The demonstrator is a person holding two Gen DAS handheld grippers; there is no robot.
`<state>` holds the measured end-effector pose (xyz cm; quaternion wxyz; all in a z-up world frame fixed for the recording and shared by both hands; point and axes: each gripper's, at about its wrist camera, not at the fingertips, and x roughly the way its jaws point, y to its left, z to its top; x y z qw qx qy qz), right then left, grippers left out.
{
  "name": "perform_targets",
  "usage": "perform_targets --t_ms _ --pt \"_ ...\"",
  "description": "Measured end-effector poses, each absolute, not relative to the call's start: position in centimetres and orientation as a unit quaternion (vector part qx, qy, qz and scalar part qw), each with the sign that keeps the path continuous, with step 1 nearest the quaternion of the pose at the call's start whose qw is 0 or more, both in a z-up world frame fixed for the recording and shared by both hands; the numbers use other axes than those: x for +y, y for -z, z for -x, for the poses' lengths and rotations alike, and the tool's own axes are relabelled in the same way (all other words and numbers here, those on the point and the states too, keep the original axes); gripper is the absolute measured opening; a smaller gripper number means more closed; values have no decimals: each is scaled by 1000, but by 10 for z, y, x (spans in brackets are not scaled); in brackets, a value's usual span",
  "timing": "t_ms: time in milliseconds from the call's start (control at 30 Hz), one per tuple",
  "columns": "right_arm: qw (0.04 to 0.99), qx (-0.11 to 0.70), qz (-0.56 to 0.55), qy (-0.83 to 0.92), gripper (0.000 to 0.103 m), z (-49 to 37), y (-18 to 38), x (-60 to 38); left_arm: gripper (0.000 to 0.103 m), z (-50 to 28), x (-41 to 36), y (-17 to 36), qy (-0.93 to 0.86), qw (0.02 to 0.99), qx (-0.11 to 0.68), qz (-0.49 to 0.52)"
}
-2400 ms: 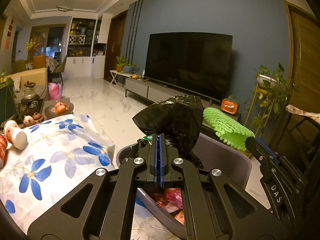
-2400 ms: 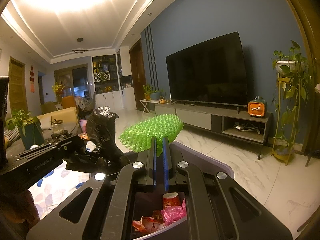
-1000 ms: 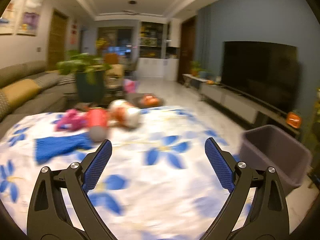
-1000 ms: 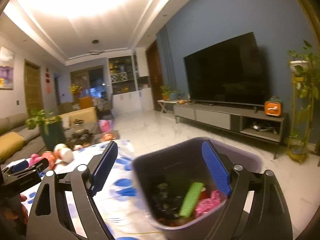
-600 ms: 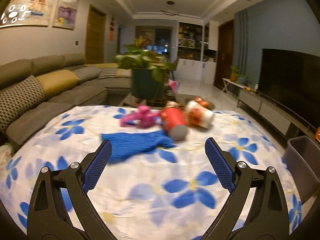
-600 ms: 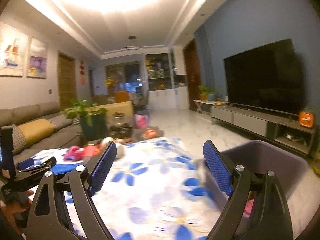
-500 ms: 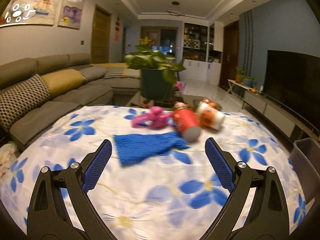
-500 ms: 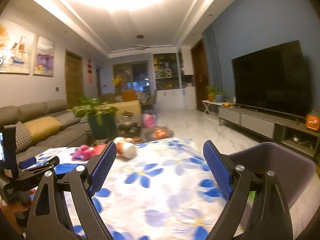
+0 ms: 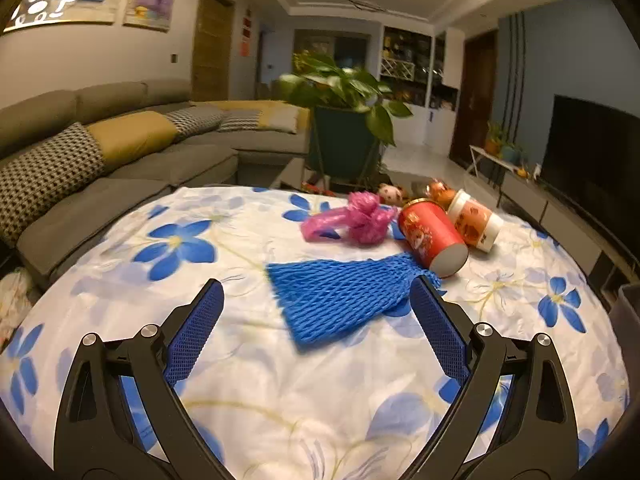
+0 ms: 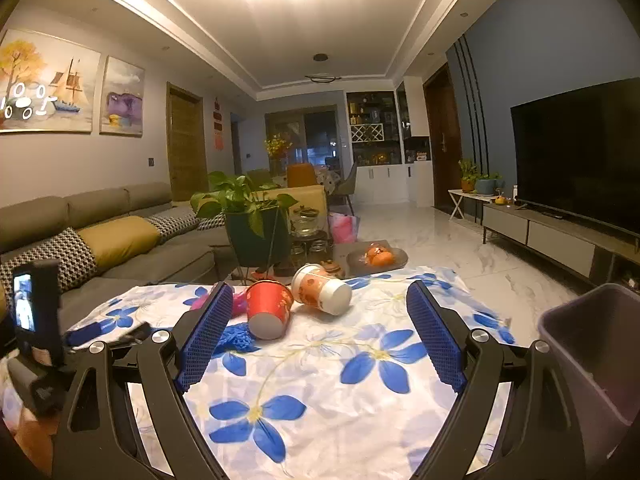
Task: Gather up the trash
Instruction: 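Move both open tools back toward the blue mesh net and red cup, then grasp the blue mesh net with the left tool while the right tool grasps the red paper cup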
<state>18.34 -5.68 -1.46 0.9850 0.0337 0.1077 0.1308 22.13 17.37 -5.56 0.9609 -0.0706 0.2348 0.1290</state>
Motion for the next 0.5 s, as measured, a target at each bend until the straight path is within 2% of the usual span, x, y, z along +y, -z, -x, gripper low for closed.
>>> perform_targets --t_ms 367,467,500 --pt "983 125 -30 -133 86 -208 24 -46 92 -296 194 88 -124 928 341 86" --pt "982 130 -30 -134 86 -212 27 -44 88 -304 196 93 -116 925 353 83" --pt "982 132 -29 -134 86 -213 28 -43 83 -304 194 93 -113 926 352 81"
